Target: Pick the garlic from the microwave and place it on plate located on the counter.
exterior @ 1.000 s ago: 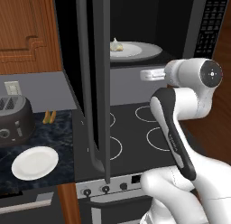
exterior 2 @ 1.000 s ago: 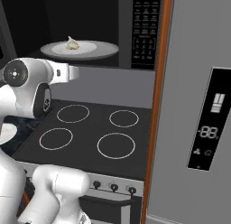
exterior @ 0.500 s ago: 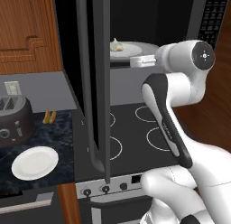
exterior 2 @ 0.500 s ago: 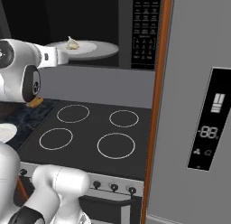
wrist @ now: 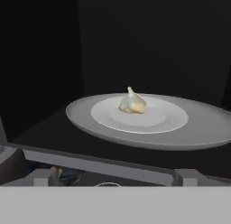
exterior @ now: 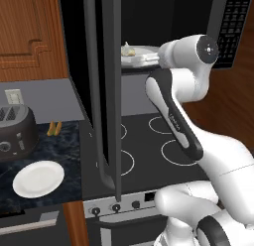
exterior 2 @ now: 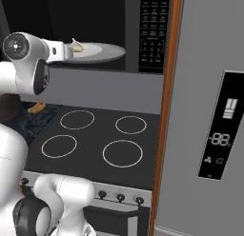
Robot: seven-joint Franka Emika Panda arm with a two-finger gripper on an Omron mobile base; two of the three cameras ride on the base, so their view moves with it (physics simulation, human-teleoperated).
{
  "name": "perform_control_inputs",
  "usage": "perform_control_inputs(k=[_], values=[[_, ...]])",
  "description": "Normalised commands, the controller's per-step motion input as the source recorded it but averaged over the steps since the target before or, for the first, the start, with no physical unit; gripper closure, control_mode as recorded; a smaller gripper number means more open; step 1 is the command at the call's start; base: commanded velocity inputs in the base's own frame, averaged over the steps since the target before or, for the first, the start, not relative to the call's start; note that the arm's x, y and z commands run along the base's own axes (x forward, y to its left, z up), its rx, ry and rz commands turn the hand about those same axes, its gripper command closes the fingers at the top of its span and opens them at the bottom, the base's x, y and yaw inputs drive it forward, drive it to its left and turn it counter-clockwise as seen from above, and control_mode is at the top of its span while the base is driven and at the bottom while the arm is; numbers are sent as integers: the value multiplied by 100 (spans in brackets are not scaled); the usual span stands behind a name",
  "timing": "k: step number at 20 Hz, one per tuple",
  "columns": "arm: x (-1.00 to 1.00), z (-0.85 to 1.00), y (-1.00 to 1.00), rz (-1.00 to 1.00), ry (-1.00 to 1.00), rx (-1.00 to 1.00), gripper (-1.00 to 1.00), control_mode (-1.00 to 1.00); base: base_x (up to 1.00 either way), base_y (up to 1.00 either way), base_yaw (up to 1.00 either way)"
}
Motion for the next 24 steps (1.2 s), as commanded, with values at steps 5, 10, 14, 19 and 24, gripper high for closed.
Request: perform_control_inputs(k=[5,10,14,19,24], values=[[61,0,2,1,7,0,-100,-100,0,0,0],[53,0,-3,0,18,0,-100,-100,0,0,0],[59,0,0,0,17,0,-100,-100,0,0,0],[34,0,0,0,1,0,-100,-100,0,0,0],[28,-15,0,0,-4,0,-100,-100,0,0,0]])
